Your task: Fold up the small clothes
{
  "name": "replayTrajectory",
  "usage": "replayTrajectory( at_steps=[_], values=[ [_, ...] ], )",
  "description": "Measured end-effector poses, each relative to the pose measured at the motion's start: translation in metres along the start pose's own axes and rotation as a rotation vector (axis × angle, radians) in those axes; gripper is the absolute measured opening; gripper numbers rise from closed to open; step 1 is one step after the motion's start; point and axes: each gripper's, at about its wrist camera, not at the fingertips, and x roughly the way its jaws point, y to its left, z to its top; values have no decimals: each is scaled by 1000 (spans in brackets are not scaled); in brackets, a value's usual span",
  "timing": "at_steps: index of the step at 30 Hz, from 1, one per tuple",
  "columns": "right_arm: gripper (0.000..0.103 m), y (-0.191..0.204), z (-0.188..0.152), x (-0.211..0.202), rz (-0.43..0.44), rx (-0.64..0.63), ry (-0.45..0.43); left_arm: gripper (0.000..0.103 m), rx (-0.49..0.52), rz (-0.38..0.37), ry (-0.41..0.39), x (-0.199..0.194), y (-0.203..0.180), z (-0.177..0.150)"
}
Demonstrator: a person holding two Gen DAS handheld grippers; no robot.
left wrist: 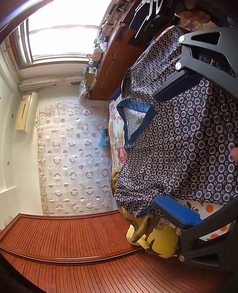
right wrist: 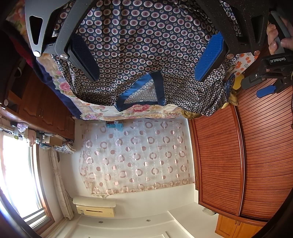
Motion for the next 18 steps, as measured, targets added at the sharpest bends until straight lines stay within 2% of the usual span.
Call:
replayTrajectory(
  at_steps=[18],
  values=[
    [103, -1, 0, 0, 2, 2, -5, 103, 2, 1, -6, -3, -2, 3]
  ],
)
